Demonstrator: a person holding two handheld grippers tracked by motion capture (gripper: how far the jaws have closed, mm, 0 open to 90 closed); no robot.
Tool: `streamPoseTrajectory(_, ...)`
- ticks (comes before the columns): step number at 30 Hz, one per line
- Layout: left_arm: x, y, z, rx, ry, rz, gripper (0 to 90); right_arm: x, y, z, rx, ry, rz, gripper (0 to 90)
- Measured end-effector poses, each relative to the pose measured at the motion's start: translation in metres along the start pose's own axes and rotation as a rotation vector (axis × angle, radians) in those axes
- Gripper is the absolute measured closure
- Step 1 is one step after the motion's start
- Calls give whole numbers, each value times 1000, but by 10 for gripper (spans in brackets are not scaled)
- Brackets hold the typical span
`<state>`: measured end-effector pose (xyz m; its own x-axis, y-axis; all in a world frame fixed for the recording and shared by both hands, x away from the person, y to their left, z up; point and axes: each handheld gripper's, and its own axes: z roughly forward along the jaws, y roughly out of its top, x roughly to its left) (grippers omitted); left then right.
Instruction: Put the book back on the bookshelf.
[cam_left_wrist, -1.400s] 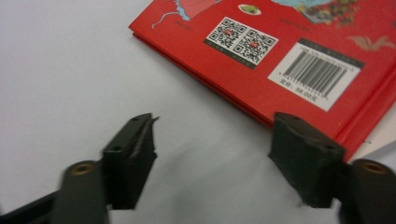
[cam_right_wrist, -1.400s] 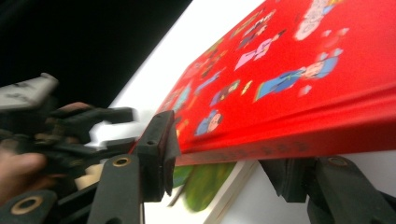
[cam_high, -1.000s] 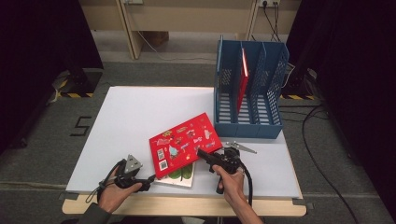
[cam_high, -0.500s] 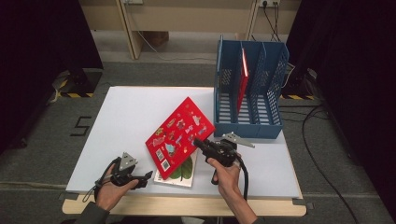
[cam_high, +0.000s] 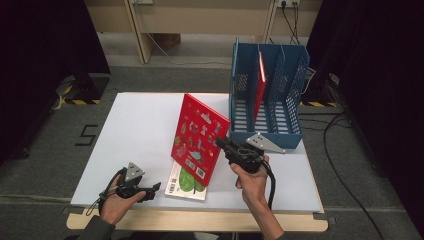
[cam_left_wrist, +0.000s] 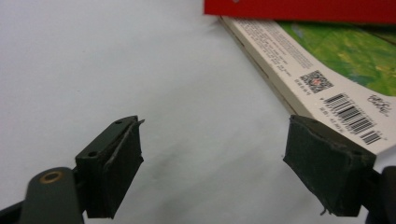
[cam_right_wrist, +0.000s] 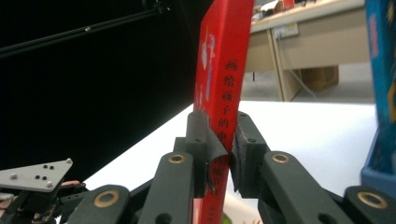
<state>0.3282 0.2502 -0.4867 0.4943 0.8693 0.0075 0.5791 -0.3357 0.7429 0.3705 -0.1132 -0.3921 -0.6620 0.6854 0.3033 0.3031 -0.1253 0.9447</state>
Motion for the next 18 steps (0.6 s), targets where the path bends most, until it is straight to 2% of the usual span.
streamPoseTrajectory(4, 6, -1, 0, 6, 13, -11, 180, 4, 9, -6, -3, 0, -83, 800)
streamPoseTrajectory(7, 10, -2, 0, 16, 19, -18, 180, 6, 13, -10, 2, 2, -116, 800)
streamPoseTrajectory(13, 16, -3, 0, 21, 38, -25, 178, 5, 11, -16, 28, 6, -127, 798)
streamPoseTrajectory(15, 17, -3, 0, 18, 32, -43, 178, 4, 10, -17, 26, 17, -123, 797)
streamPoseTrajectory(18, 18, -3, 0, 20, 32, -45, 176, 4, 10, -19, 42, 15, -128, 795)
